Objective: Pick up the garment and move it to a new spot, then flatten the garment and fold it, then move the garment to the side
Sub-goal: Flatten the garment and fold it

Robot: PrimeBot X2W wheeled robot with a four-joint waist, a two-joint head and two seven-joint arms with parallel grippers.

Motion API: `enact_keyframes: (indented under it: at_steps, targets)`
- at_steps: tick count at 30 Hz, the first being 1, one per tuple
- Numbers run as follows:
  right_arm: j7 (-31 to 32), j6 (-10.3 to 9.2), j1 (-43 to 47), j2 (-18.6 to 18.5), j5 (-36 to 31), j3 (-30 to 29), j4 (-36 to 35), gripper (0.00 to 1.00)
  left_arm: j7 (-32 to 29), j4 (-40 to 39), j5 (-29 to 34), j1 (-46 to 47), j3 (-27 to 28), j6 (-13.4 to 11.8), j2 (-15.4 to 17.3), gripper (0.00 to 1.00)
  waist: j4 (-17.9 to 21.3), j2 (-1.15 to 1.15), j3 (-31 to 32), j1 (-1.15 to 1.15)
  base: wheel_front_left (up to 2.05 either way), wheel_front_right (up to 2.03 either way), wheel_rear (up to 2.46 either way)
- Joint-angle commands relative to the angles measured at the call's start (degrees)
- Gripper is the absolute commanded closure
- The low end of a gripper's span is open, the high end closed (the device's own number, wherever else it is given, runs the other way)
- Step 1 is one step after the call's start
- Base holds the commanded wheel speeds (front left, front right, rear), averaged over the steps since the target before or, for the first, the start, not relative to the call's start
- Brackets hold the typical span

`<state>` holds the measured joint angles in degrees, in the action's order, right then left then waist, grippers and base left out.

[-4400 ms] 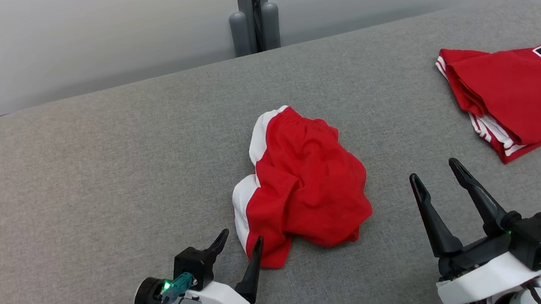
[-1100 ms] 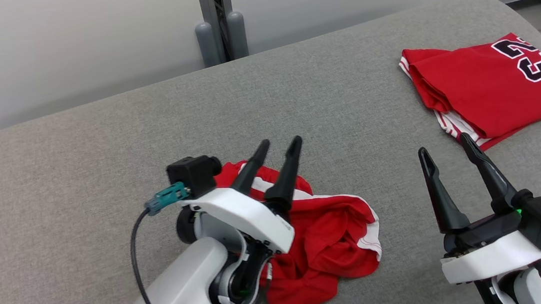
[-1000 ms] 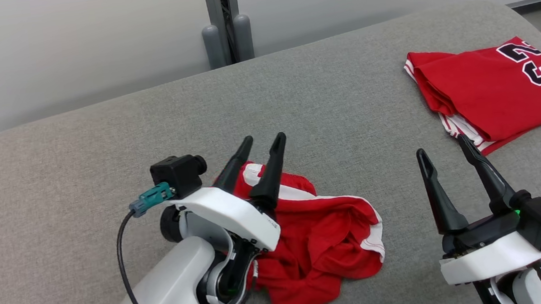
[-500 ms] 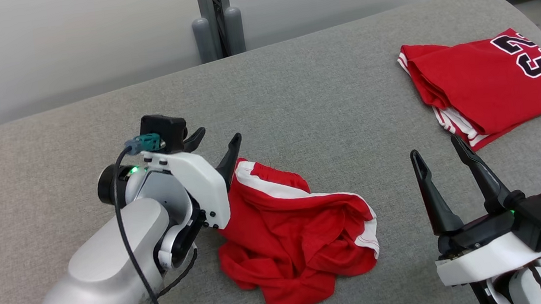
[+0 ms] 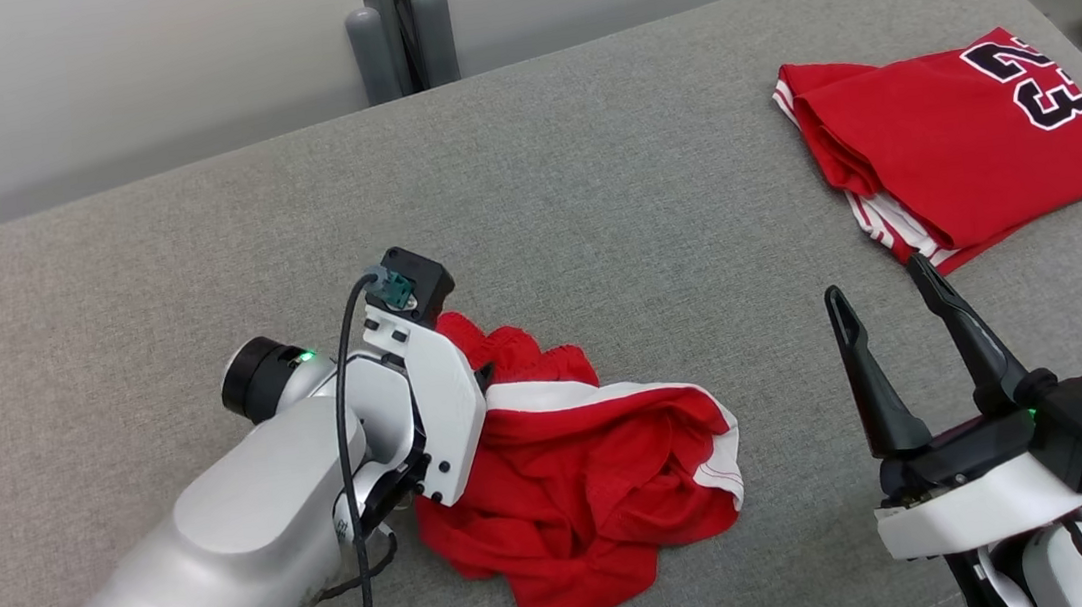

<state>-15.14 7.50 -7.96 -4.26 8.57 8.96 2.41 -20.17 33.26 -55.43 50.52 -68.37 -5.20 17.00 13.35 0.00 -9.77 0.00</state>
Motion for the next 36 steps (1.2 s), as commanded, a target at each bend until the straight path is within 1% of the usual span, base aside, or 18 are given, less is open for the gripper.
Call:
enact_keyframes:
  at_steps: [1, 2, 4, 6, 7, 8, 9, 12, 13, 16, 18, 24, 25, 27, 28, 30, 31, 36]
  targets:
    - [-0.01, -0.02, -0.04, -0.27, -0.08, -0.22, -0.28, 0.0, 0.27, -0.19, 0.58, -0.86, -0.18, -0.43, 0.34, 0.13, -0.15, 0.0, -0.09, 0.0, 0.0, 0.0, 0.0]
    - [-0.01, -0.02, 0.12, -0.18, -0.14, -0.19, -0.24, 0.0, 0.69, -0.45, 0.93, -1.01, -0.41, -0.48, 0.39, 0.21, -0.25, 0.0, -0.14, 0.0, 0.0, 0.0, 0.0]
    - [-0.02, -0.02, 0.3, -0.04, -0.14, -0.14, -0.12, 0.0, 1.85, -1.26, 1.5, -1.4, -0.64, -0.74, 0.43, 0.29, -0.43, 0.0, -0.2, 0.0, 0.0, 0.0, 0.0]
    - [-0.02, -0.02, 0.28, 0.09, -0.09, -0.15, -0.13, 0.0, 3.25, -2.25, 2.65, -1.86, -1.02, -1.14, 0.87, 0.42, -0.62, 0.0, -0.31, 0.0, 0.0, 0.0, 0.0]
    - [-0.02, -0.02, 0.24, 0.15, -0.09, -0.25, -0.18, 0.0, 3.79, -3.01, 2.84, -2.37, -1.14, -1.44, 0.92, 0.37, -0.76, 0.0, -0.35, 0.0, 0.0, 0.0, 0.0]
    - [-0.01, -0.02, 0.26, 0.23, -0.1, -0.41, -0.24, 0.0, 4.01, -4.7, 3.17, -3.1, -1.35, -2.07, 1.34, 0.29, -1.1, 0.0, -0.34, 0.0, 0.0, 0.0, 0.0]
    - [-0.01, -0.02, 0.31, 0.23, -0.11, -0.45, -0.23, 0.0, 3.62, -5.66, 3.17, -3.43, -1.55, -2.36, 1.62, 0.28, -1.29, 0.0, -0.29, 0.0, 0.0, 0.0, 0.0]
    - [-0.02, -0.02, 0.39, 0.18, -0.18, -0.55, -0.1, 0.0, 2.93, -7.64, 3.39, -4.23, -1.87, -3.06, 2.31, 0.32, -1.65, 0.0, -0.13, 0.0, 0.0, 0.0, 0.0]
    - [-0.01, -0.02, 0.44, 0.1, -0.27, -0.56, 0.0, 0.0, 2.0, -9.5, 4.04, -4.77, -2.29, -4.06, 3.31, 0.31, -1.94, 0.0, -0.01, 0.0, 0.0, 0.0, 0.0]
    - [-0.01, -0.02, 0.3, 0.13, -0.24, -0.42, 0.1, 0.0, 1.08, -11.95, 4.56, -5.9, -2.62, -5.72, 4.53, 0.17, -2.22, 0.0, 0.18, 0.0, 0.0, 0.0, 0.0]
    - [-0.01, -0.02, 0.24, 0.17, -0.17, -0.2, 0.23, 0.0, 0.29, -13.2, 4.69, -6.38, -2.78, -6.29, 5.31, 0.01, -2.33, 0.0, 0.33, 0.0, 0.0, 0.0, 0.0]
    - [-0.02, -0.02, 0.16, 0.24, 0.03, -0.07, 0.53, 0.0, -1.68, -16.06, 4.95, -7.63, -3.37, -6.88, 6.87, 0.0, -2.43, 0.0, 0.57, 0.0, 0.0, 0.0, 0.0]
    - [-0.02, -0.02, 0.11, 0.26, 0.05, -0.04, 0.58, 0.0, -1.98, -16.33, 5.23, -7.81, -3.51, -6.8, 7.24, 0.05, -2.41, 0.0, 0.56, 0.0, 0.0, 0.0, 0.0]
    - [-0.01, -0.02, -0.05, 0.3, 0.17, 0.12, 0.6, 0.0, -2.21, -16.7, 5.57, -7.95, -3.68, -6.67, 7.53, 0.27, -2.27, 0.0, 0.51, 0.0, 0.0, 0.0, 0.0]
    - [-0.01, -0.02, -0.13, 0.32, 0.25, 0.18, 0.62, 0.0, -2.13, -16.89, 5.94, -7.75, -3.71, -6.55, 7.58, 0.52, -2.17, 0.0, 0.5, 0.0, 0.0, 0.0, 0.0]
    - [-0.01, -0.02, -0.22, 0.35, 0.33, 0.39, 0.61, 0.0, -1.66, -17.06, 6.57, -7.56, -3.79, -6.46, 7.78, 0.73, -1.94, 0.0, 0.5, 0.0, 0.0, 0.0, 0.0]
    - [-0.01, -0.02, -0.21, 0.38, 0.41, 0.48, 0.6, 0.0, -1.55, -16.98, 6.7, -7.52, -3.84, -6.46, 7.84, 1.0, -1.85, 0.0, 0.52, 0.0, 0.0, 0.0, 0.0]
    - [-0.01, -0.02, -0.01, 0.46, 0.57, 0.62, 0.72, 0.0, -2.46, -16.46, 6.7, -7.83, -3.97, -6.08, 8.12, 1.0, -1.26, 0.0, 0.73, 0.0, 0.0, 0.0, 0.0]
